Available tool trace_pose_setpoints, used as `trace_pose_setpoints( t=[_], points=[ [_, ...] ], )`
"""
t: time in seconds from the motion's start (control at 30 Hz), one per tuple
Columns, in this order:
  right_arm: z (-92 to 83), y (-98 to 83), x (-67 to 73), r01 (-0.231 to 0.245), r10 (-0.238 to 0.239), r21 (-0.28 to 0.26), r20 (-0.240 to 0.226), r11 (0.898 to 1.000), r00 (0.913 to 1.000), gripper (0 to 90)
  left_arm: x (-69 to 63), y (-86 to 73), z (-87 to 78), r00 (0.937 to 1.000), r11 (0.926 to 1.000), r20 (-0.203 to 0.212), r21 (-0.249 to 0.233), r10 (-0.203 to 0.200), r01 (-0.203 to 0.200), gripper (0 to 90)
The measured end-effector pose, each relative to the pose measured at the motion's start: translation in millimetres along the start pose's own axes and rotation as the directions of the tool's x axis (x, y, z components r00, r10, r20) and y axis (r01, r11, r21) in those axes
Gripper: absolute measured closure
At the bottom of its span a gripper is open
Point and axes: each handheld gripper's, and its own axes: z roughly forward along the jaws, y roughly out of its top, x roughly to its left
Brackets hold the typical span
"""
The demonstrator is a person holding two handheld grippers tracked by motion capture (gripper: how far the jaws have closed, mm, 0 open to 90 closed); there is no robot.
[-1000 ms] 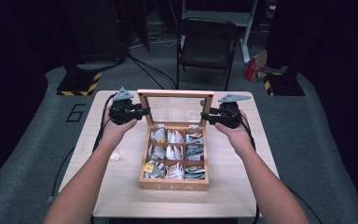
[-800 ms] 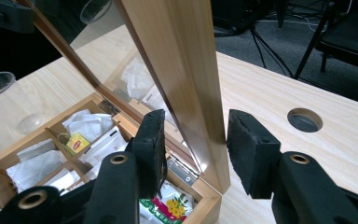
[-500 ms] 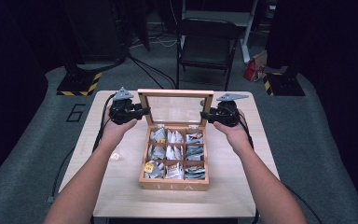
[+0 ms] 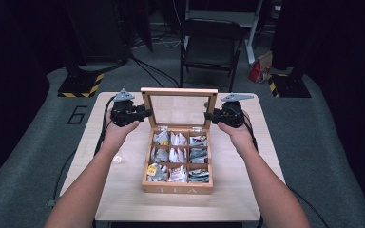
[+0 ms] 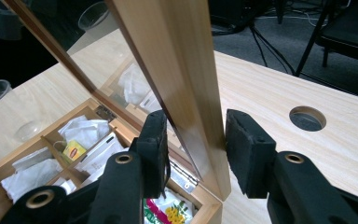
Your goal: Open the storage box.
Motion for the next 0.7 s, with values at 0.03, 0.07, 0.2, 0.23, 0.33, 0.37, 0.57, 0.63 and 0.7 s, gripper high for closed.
trace_pose_setpoints(
  t=[0.03,0.07,0.2,0.23,0.33,0.37,0.57,0.63,0.7],
  points=[
    [0.3,0.2,0.0,-0.002,0.002,-0.001,0.002,1.0,1.0,59.7,0.0,0.0,0.0,1.0,1.0,0.0,0.0,0.0,0.0,61.2],
    [0.4,0.3,-0.3,0.0,0.0,-0.001,0.001,1.0,1.0,59.8,1.0,-0.2,-2.2,1.0,1.0,-0.001,0.0,0.005,-0.005,61.2],
    [0.8,0.9,-1.3,-0.007,0.007,0.002,0.0,1.0,1.0,60.1,2.2,-0.3,-6.5,1.0,0.9999,0.0,0.008,0.006,-0.006,60.5],
    [0.8,0.9,-1.3,-0.007,0.007,0.002,0.0,1.0,1.0,60.1,2.2,-0.3,-6.5,1.0,0.9999,0.0,0.008,0.006,-0.006,60.4],
    [2.0,2.2,-2.2,-0.007,0.007,0.004,0.001,1.0,1.0,60.4,1.8,-0.7,-11.6,1.0,0.9999,0.002,0.014,0.004,-0.004,60.2],
    [1.9,2.8,-1.8,-0.011,0.011,0.01,0.003,1.0,0.9999,60.4,1.5,-0.6,-13.3,1.0,0.9999,0.003,0.015,0.003,-0.003,59.9],
    [2.4,6.9,-2.6,0.002,-0.002,0.033,0.004,0.999,1.0,60.8,-0.4,-0.9,-21.7,1.0,0.9999,0.004,0.012,0.009,-0.009,59.8],
    [3.1,7.8,-3.1,0.002,-0.002,0.035,0.007,0.999,1.0,61.0,-2.5,-0.9,-25.5,0.9999,0.9998,0.005,0.013,0.015,-0.015,59.8],
    [3.4,8.2,-3.4,-0.003,0.003,0.037,0.007,0.999,1.0,61.0,-4.4,-1.0,-28.4,0.9997,0.9998,0.014,0.01,0.02,-0.02,59.8]
  ],
)
